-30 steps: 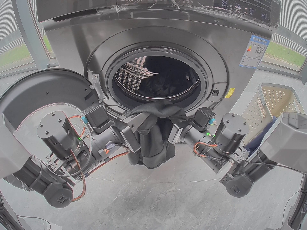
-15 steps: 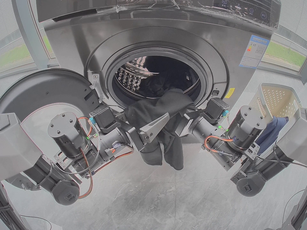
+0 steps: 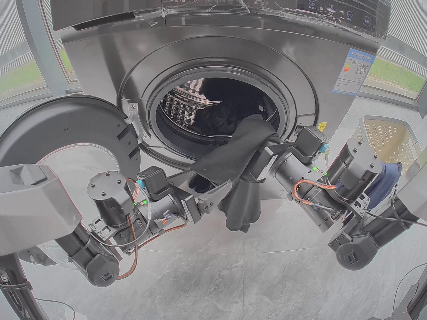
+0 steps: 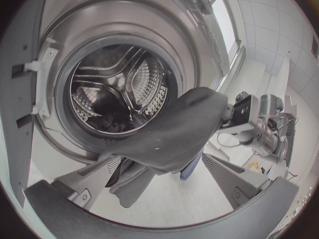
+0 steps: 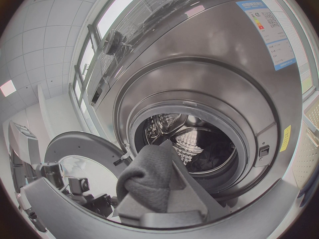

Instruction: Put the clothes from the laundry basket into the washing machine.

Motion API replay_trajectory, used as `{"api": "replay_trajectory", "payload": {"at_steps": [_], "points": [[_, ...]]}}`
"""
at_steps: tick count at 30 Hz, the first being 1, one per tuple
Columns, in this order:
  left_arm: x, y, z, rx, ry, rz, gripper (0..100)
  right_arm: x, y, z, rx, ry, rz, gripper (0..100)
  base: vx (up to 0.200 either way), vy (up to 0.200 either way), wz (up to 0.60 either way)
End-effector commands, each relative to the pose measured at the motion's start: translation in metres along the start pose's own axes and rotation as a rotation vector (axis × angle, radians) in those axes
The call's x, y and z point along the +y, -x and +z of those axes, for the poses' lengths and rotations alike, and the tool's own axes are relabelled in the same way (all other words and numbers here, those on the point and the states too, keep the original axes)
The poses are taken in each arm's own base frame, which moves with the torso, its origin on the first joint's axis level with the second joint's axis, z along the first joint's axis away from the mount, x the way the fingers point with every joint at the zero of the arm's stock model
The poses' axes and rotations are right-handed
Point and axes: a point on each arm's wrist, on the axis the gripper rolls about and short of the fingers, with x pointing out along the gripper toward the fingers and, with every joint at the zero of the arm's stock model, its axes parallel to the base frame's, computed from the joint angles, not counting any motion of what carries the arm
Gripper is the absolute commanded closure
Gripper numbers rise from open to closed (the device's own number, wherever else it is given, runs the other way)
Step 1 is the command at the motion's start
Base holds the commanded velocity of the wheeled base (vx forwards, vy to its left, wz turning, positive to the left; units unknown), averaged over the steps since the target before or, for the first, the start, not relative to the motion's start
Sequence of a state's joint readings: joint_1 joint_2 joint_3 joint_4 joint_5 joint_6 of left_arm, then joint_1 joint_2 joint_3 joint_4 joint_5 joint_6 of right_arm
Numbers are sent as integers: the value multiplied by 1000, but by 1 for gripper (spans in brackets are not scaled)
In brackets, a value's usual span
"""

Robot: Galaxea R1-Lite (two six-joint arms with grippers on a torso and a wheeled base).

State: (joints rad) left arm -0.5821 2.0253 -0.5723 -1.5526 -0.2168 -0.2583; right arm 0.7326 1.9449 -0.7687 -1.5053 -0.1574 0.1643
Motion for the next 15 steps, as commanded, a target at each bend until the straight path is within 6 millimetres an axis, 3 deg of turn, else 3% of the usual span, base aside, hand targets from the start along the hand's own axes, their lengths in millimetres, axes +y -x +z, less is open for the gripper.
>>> {"api": "replay_trajectory", "payload": {"at_steps": [1,15], "points": [[11,-1,-23,71,11,29,0,0,0,2,-8,-1,0,100,0,0,0],[27,-6,-65,190,-3,69,0,0,-7,6,-31,-2,-4,100,0,0,0]]}}
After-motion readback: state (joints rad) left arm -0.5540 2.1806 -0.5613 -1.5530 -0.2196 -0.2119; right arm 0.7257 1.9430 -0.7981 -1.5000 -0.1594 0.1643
